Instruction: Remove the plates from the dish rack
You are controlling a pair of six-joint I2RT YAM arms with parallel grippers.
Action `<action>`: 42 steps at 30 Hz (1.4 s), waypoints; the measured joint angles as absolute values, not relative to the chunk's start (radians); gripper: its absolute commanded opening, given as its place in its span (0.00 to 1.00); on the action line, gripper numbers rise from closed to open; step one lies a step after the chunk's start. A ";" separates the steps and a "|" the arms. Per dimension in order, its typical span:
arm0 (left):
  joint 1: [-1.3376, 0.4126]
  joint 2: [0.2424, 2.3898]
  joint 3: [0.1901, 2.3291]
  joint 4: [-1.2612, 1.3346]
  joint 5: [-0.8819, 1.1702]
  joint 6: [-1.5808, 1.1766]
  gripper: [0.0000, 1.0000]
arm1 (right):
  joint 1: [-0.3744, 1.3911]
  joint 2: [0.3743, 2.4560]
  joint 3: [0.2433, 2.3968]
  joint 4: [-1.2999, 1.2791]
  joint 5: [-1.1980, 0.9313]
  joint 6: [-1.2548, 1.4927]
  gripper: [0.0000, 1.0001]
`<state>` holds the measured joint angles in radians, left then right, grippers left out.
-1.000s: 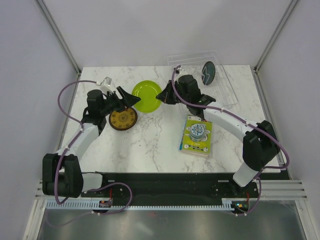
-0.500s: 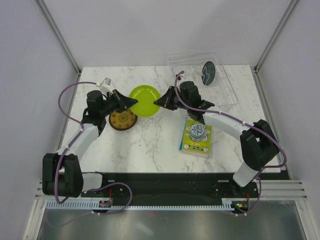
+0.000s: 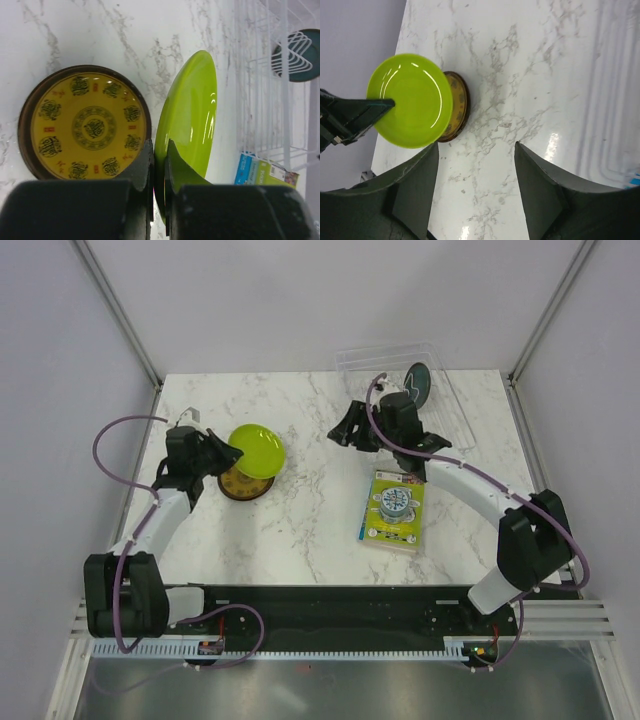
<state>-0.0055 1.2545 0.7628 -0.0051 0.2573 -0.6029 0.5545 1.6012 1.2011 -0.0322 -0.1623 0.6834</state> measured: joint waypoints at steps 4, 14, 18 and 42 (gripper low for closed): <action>0.019 1.255 0.748 -0.030 0.202 -0.590 0.02 | 0.483 1.549 1.201 -0.078 -0.146 0.645 0.69; 0.085 1.377 0.698 -0.048 0.150 -0.597 0.02 | 0.423 1.508 1.201 -0.145 -0.134 0.580 0.69; 0.089 1.391 0.698 -0.028 0.163 -0.603 0.29 | 0.410 1.508 1.201 -0.155 -0.134 0.568 0.69; 0.091 1.387 0.796 -0.192 0.121 -0.585 0.95 | 0.358 1.683 1.571 -0.376 0.361 0.237 0.70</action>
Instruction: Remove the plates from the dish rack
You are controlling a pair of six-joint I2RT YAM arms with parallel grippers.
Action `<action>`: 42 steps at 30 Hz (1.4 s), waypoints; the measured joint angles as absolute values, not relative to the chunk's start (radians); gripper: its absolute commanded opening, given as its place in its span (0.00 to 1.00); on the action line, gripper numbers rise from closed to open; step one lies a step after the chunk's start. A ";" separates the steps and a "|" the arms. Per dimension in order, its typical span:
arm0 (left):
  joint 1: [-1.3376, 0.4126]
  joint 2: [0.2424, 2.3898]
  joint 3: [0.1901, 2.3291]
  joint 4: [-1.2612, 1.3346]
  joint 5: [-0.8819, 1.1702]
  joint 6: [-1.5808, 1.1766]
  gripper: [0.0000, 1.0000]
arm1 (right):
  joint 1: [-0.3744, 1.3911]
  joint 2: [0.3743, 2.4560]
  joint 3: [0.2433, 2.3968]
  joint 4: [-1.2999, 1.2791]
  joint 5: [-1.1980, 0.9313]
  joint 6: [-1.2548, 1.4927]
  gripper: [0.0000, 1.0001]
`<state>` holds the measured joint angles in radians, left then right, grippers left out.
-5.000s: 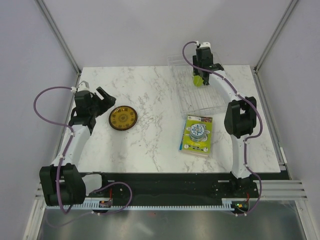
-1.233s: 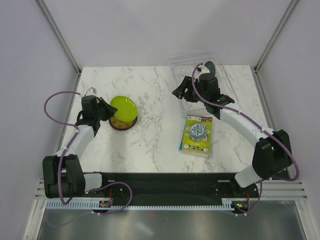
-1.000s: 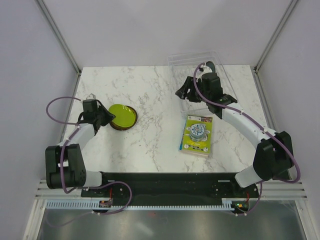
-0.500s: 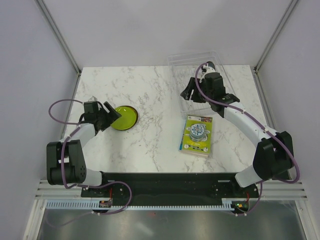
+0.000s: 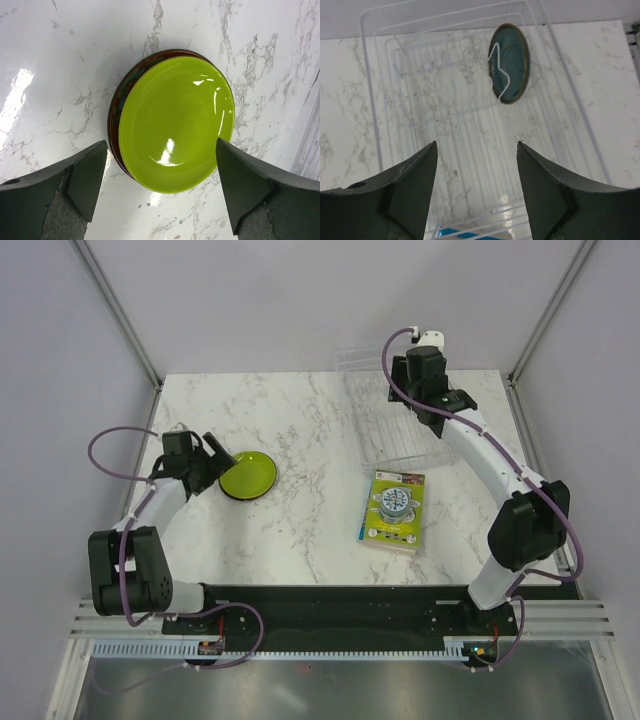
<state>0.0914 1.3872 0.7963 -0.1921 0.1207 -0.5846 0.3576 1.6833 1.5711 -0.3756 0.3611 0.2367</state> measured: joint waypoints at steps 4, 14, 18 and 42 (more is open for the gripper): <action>0.091 1.337 0.805 -0.214 0.108 -0.573 0.95 | 0.326 1.800 1.676 -0.372 0.453 0.179 0.68; 0.091 1.277 0.913 -0.225 0.173 -0.504 0.94 | 0.233 2.171 1.955 -0.360 0.525 0.090 0.63; 0.090 1.277 0.923 -0.210 0.213 -0.499 0.94 | 0.212 2.273 2.057 -0.358 0.537 0.046 0.63; 0.089 1.355 0.939 -0.176 0.242 -0.482 0.93 | 0.157 2.391 2.138 -0.273 0.406 -0.091 0.01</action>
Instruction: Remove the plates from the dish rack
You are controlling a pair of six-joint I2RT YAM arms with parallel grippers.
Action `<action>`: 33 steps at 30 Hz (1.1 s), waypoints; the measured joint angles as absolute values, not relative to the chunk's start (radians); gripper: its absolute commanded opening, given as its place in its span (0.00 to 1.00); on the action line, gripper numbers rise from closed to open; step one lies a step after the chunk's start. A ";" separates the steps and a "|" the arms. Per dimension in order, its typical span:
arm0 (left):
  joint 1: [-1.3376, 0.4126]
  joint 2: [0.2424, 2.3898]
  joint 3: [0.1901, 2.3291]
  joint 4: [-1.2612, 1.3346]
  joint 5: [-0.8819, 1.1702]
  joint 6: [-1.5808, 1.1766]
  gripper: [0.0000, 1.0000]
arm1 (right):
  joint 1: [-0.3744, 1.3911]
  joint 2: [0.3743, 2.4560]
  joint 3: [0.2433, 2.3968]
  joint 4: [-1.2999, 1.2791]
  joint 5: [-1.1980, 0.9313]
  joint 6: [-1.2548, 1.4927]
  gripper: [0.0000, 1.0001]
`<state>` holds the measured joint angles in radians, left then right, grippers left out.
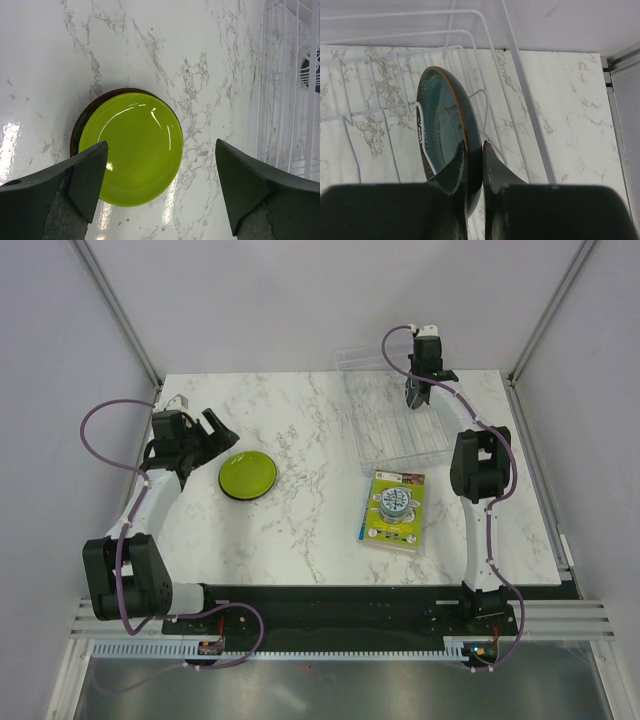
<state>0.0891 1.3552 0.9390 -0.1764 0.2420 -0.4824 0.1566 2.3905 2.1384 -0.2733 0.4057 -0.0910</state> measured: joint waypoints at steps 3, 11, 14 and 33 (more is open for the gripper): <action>0.089 1.357 0.939 -0.176 0.242 -0.482 0.93 | 0.148 2.391 2.138 -0.279 0.377 -0.090 0.00; 0.089 1.363 0.939 -0.176 0.246 -0.482 0.93 | 0.160 2.340 2.032 -0.191 0.399 -0.101 0.00; 0.089 1.363 0.939 -0.176 0.247 -0.482 0.93 | 0.183 2.308 1.974 -0.148 0.446 -0.119 0.00; 0.089 1.356 0.939 -0.173 0.299 -0.482 0.93 | 0.289 1.996 1.738 -0.019 0.728 -0.258 0.00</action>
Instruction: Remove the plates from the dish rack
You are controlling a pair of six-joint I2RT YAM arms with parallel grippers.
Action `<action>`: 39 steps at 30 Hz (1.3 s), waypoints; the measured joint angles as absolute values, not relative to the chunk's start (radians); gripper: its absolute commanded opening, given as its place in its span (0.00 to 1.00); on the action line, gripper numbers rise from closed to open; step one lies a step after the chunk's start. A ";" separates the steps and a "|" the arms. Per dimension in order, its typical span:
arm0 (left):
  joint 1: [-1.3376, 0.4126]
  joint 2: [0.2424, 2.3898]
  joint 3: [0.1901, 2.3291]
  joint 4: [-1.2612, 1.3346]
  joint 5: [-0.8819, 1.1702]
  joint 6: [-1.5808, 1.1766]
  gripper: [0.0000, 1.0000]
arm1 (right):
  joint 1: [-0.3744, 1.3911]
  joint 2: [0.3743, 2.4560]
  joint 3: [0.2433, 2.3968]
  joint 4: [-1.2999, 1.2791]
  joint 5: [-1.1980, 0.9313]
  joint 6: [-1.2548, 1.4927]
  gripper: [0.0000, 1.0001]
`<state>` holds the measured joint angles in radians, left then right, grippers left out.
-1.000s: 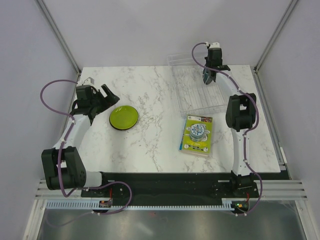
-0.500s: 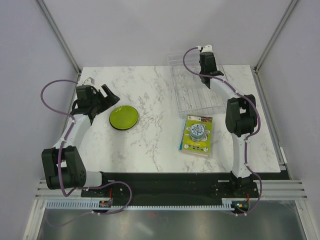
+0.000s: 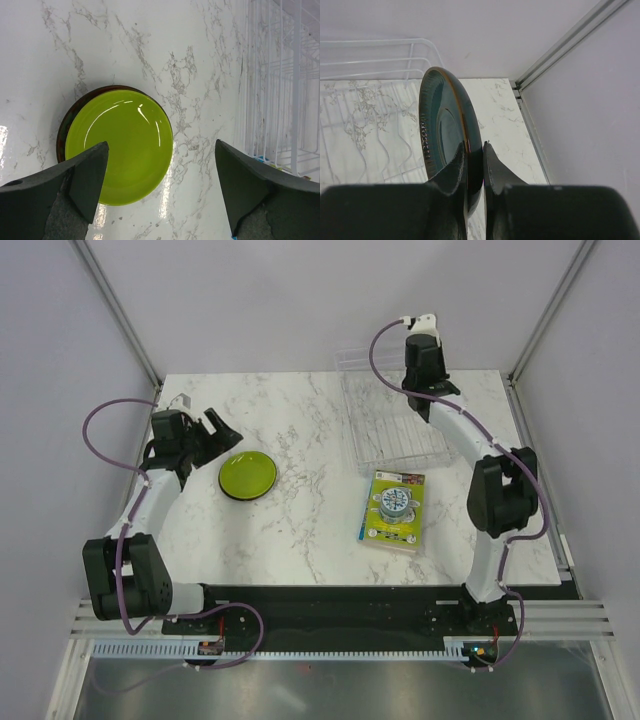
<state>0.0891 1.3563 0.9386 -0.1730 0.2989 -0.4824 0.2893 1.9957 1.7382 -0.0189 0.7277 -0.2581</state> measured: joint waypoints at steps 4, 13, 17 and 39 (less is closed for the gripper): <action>0.089 1.356 0.934 -0.139 0.357 -0.484 0.93 | 0.303 1.873 1.697 -0.096 0.662 -0.177 0.00; 0.064 1.356 0.865 0.031 0.546 -0.551 0.93 | 0.446 1.667 1.625 -0.211 0.368 0.083 0.00; 0.025 1.356 0.831 0.121 0.600 -0.602 0.93 | 0.494 1.651 1.545 -0.209 0.215 0.215 0.00; -0.096 1.357 0.649 0.415 0.638 -0.728 0.79 | 0.621 1.650 1.163 0.168 -0.129 0.724 0.00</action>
<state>-0.0959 1.3575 0.6495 0.4152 0.6380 -0.7284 0.6209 1.6501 1.1625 0.1680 -0.1287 0.7238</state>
